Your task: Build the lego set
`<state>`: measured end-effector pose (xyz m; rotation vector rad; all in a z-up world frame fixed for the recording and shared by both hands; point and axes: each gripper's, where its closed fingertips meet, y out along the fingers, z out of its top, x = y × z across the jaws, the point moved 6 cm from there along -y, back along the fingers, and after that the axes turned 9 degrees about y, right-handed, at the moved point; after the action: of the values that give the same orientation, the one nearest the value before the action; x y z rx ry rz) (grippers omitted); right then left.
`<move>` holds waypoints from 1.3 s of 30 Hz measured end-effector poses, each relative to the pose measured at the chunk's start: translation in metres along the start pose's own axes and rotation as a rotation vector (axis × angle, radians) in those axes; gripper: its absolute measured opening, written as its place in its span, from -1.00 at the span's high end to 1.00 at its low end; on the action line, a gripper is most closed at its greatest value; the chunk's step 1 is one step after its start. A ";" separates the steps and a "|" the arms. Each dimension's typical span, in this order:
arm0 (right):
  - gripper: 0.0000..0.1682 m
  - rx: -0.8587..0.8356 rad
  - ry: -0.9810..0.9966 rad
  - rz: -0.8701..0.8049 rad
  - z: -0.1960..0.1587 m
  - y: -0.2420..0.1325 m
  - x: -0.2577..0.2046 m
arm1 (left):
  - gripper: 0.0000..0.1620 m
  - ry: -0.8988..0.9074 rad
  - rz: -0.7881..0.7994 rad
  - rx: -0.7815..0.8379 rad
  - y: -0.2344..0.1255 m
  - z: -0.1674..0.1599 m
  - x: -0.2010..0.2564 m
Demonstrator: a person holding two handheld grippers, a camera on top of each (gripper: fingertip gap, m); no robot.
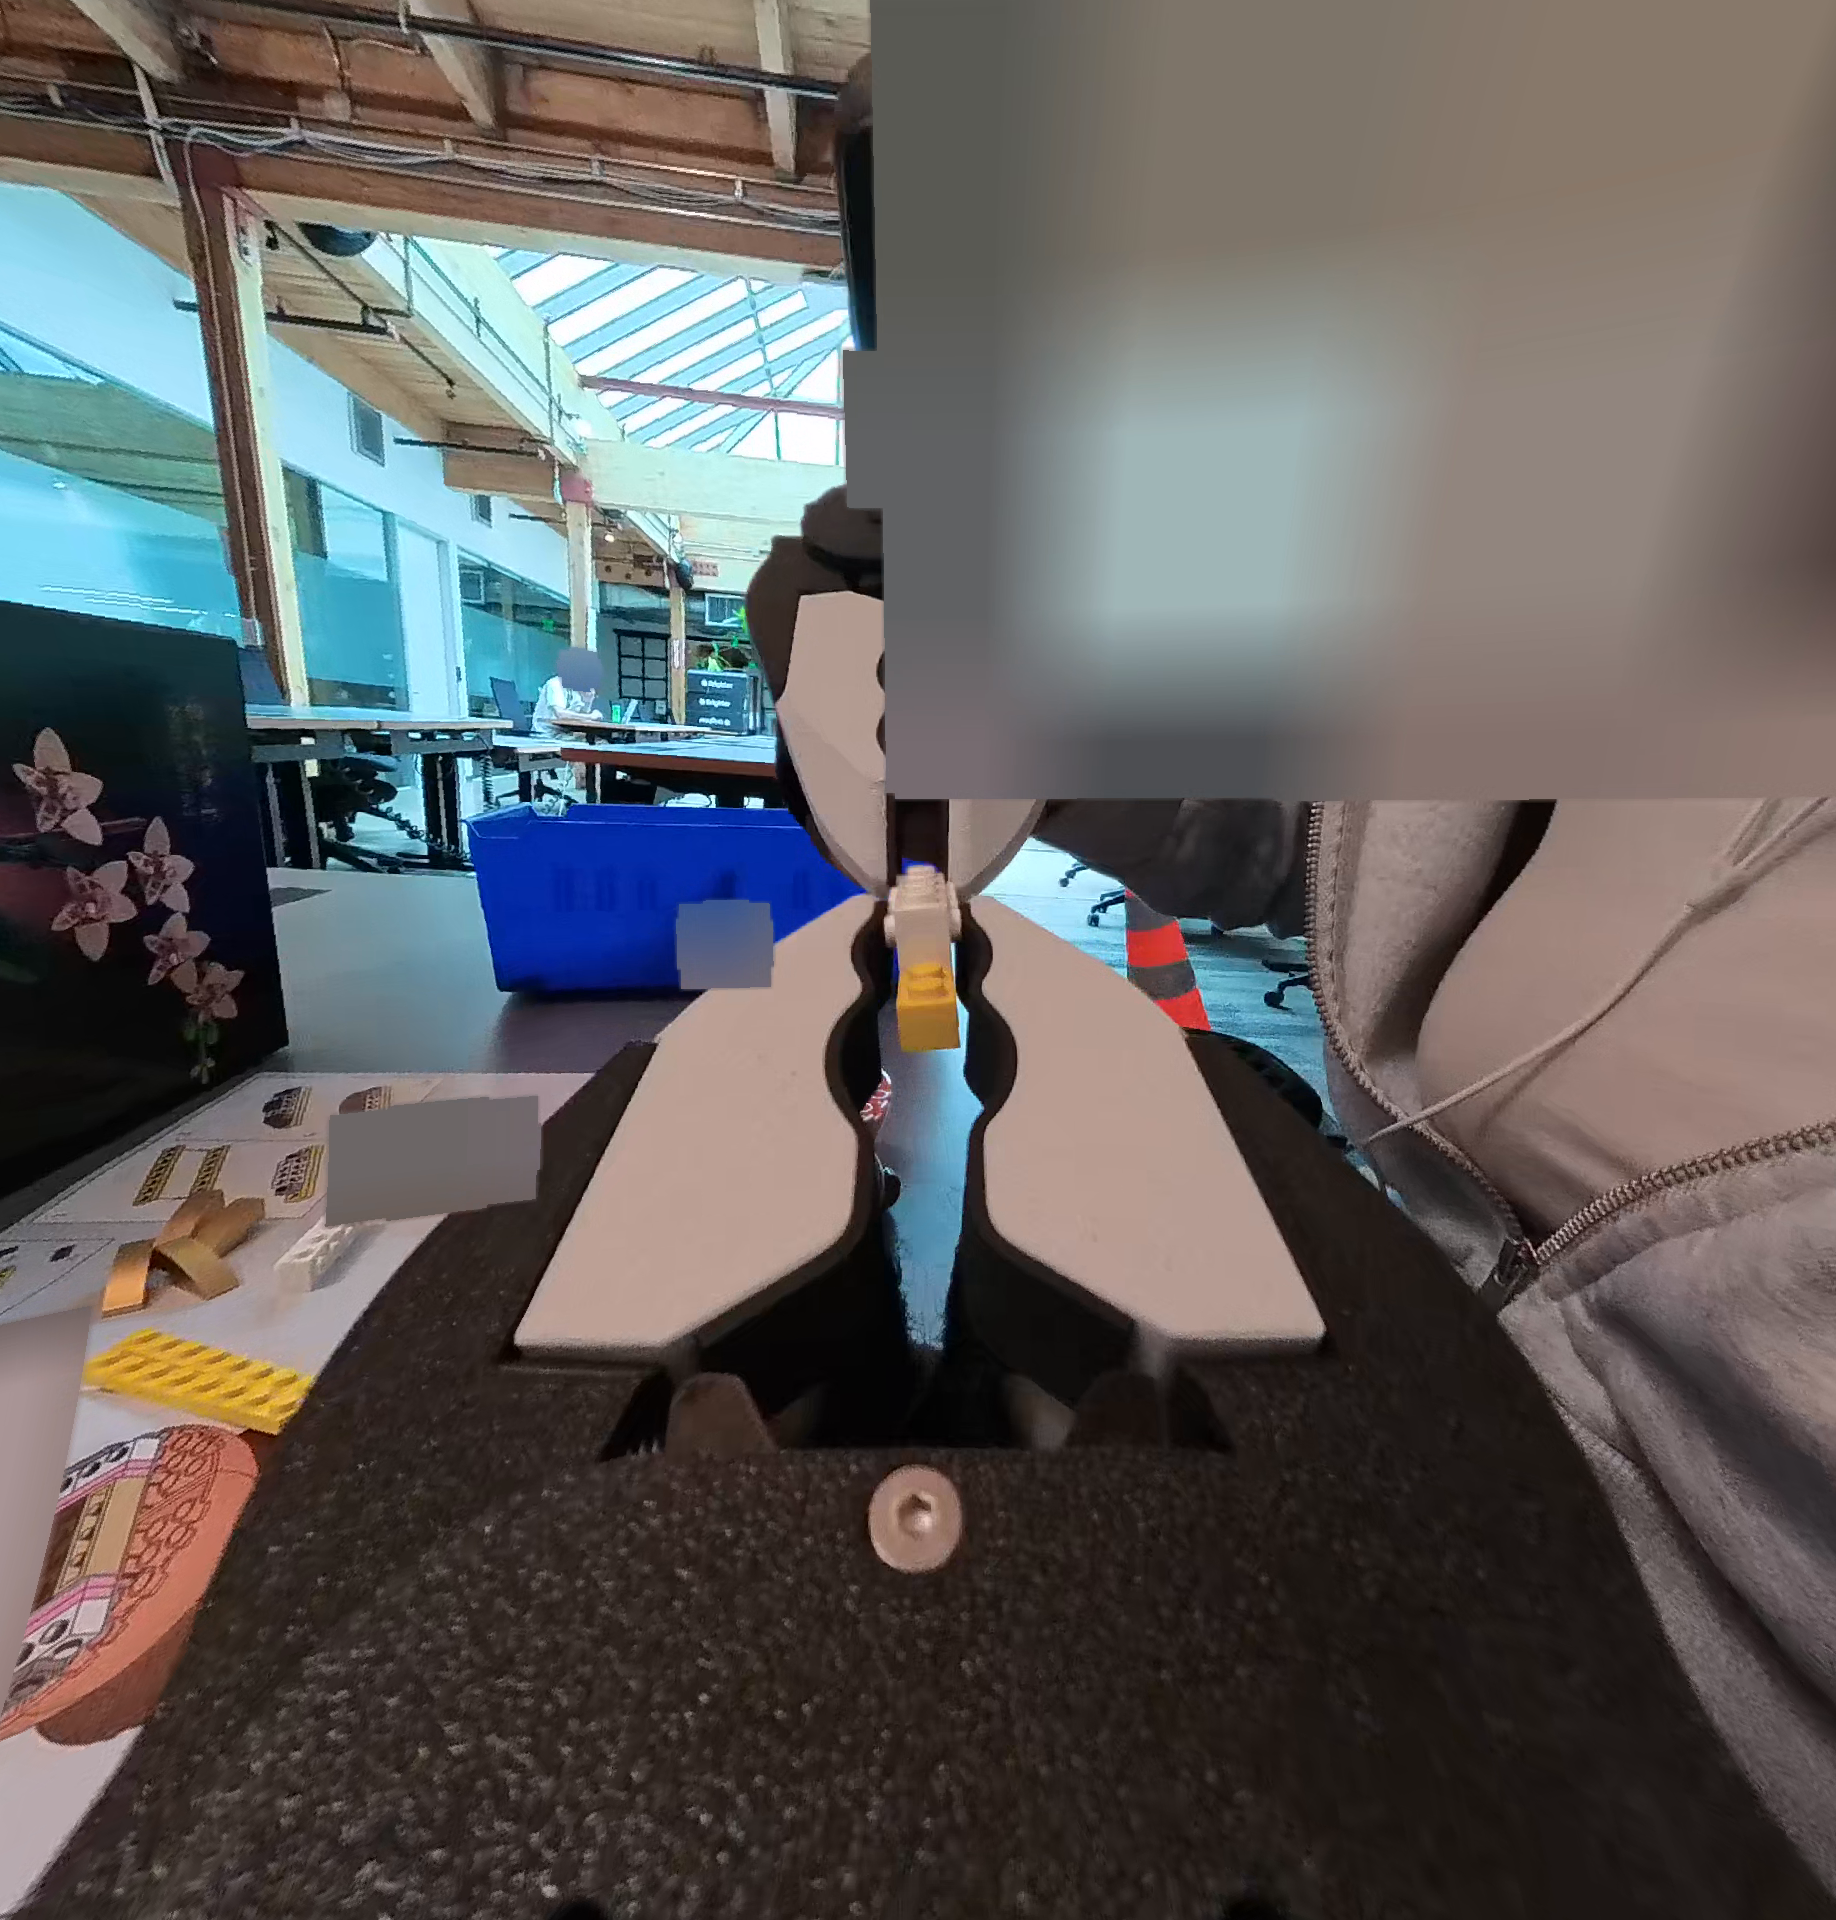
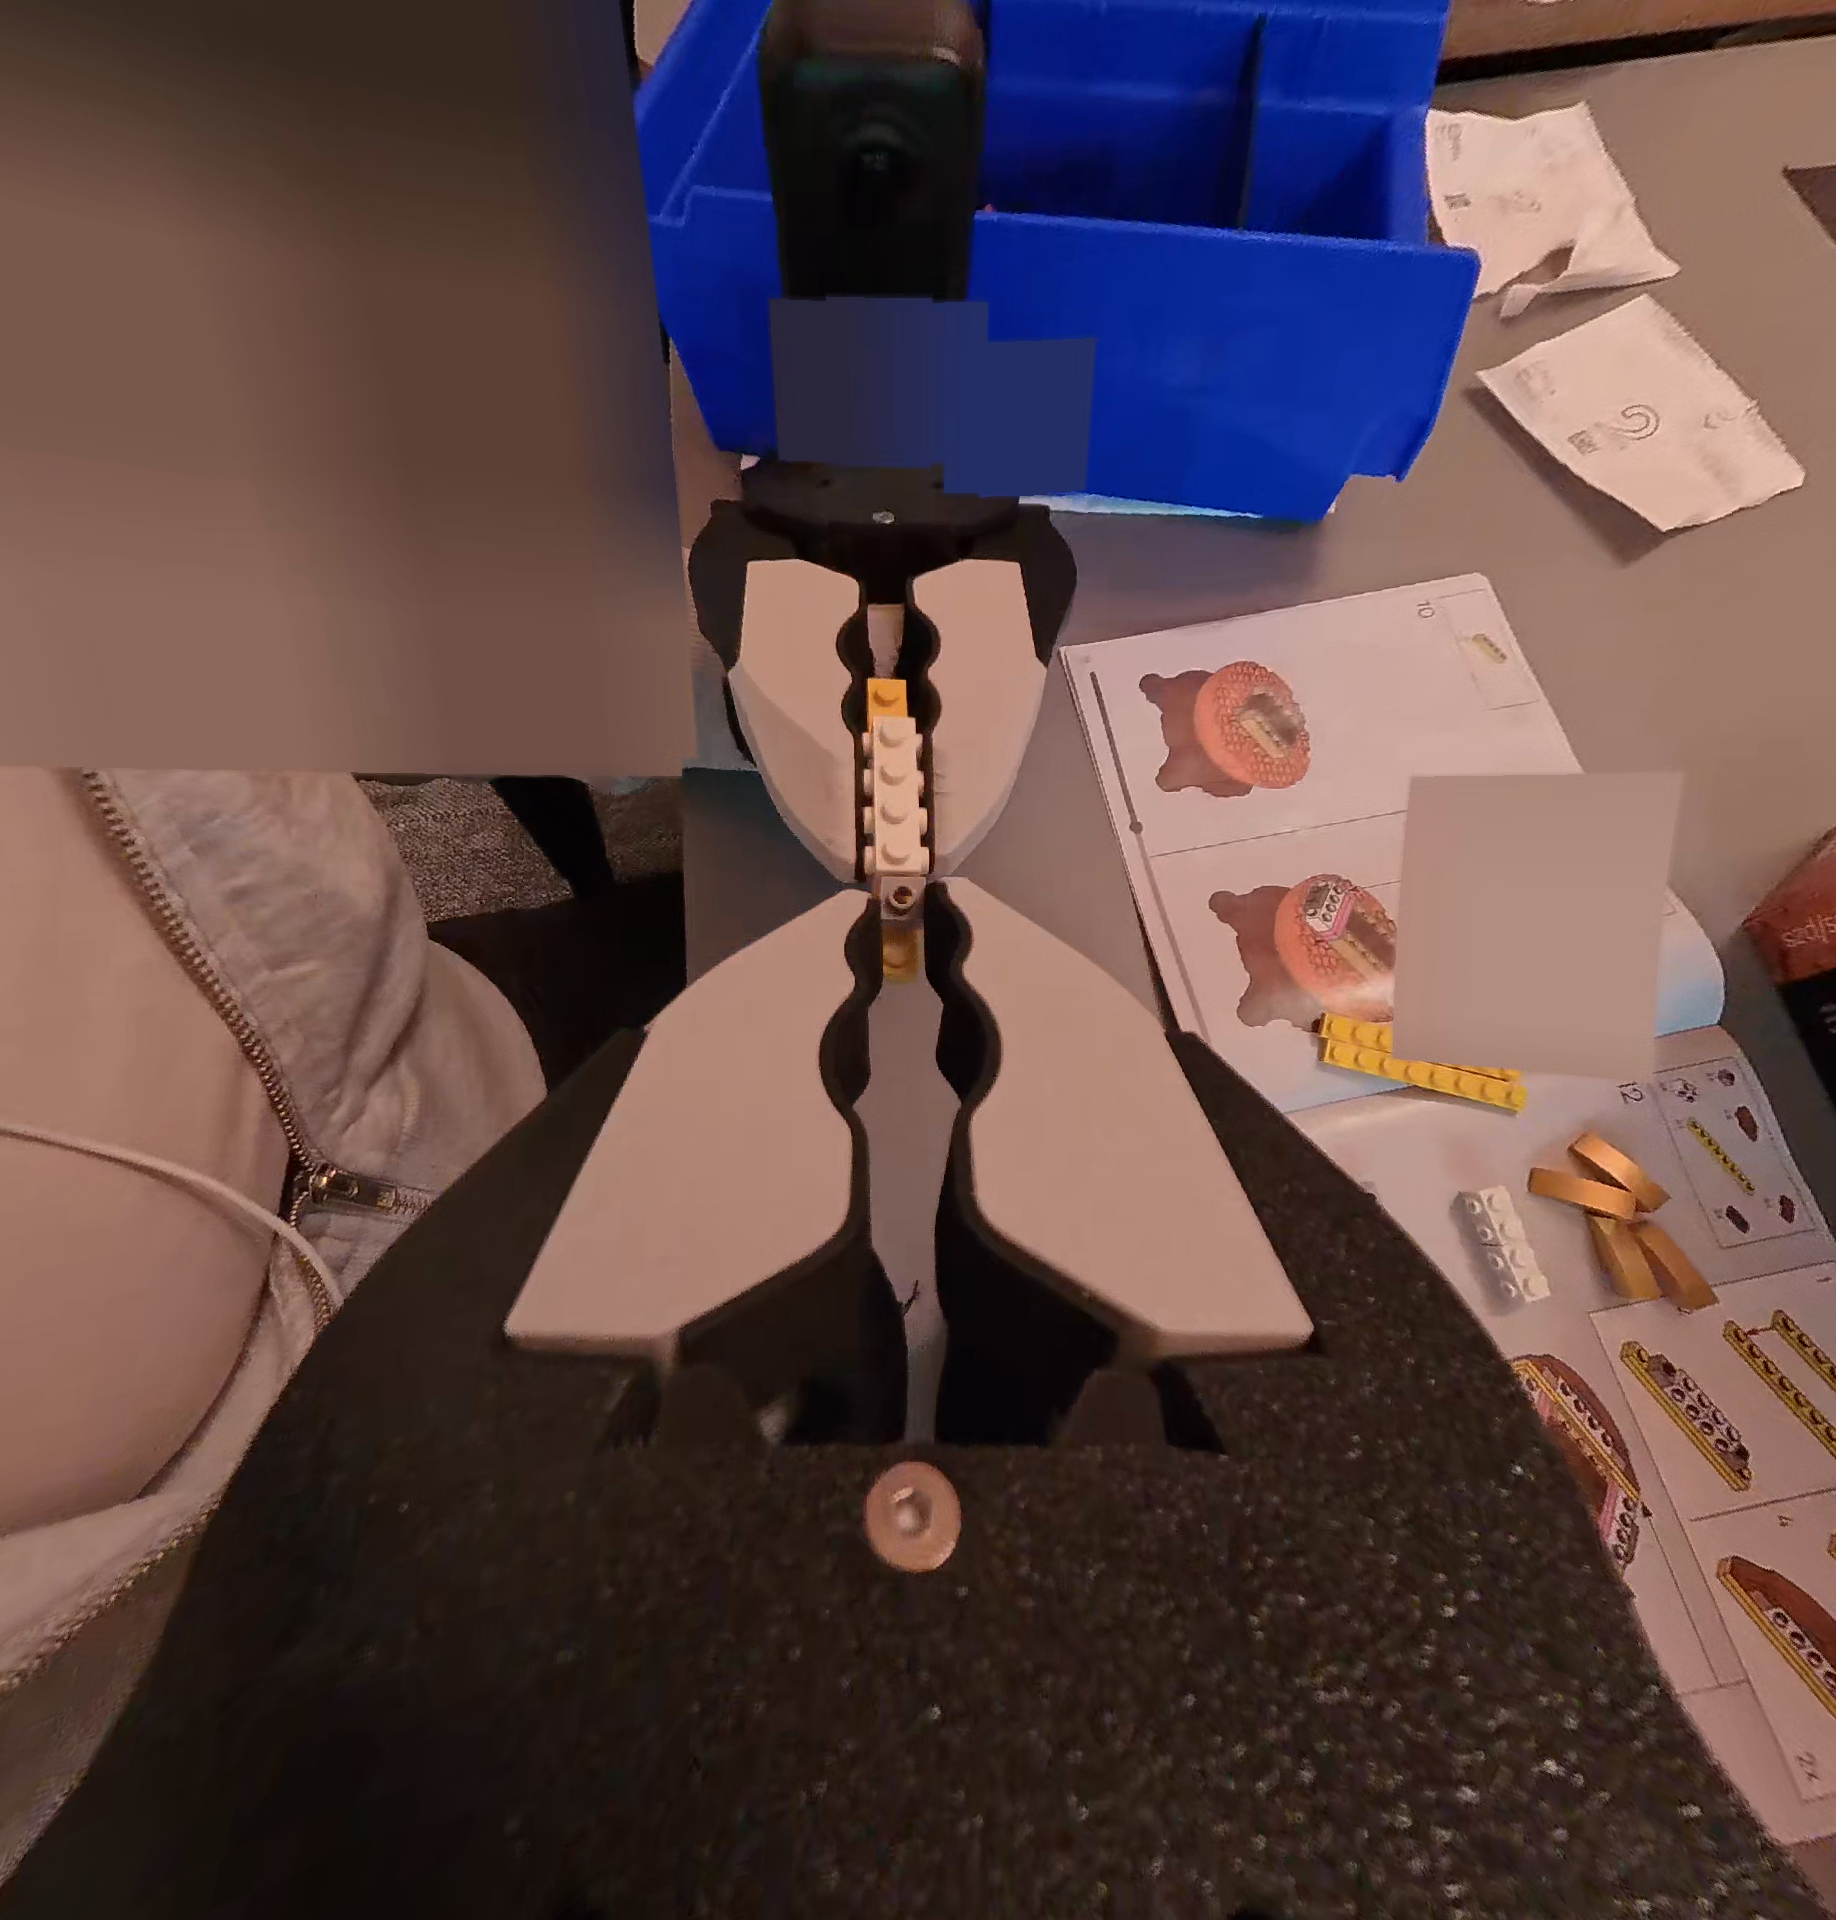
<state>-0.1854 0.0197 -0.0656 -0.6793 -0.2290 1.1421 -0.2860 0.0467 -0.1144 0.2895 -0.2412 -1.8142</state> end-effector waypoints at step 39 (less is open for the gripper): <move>0.90 -0.156 -0.036 0.051 0.016 -0.004 -0.008 | 0.87 -0.010 -0.008 0.056 0.004 0.009 0.005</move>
<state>-0.1942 0.0177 -0.0495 -0.8058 -0.3357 1.1941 -0.2868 0.0415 -0.1050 0.3213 -0.2980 -1.8189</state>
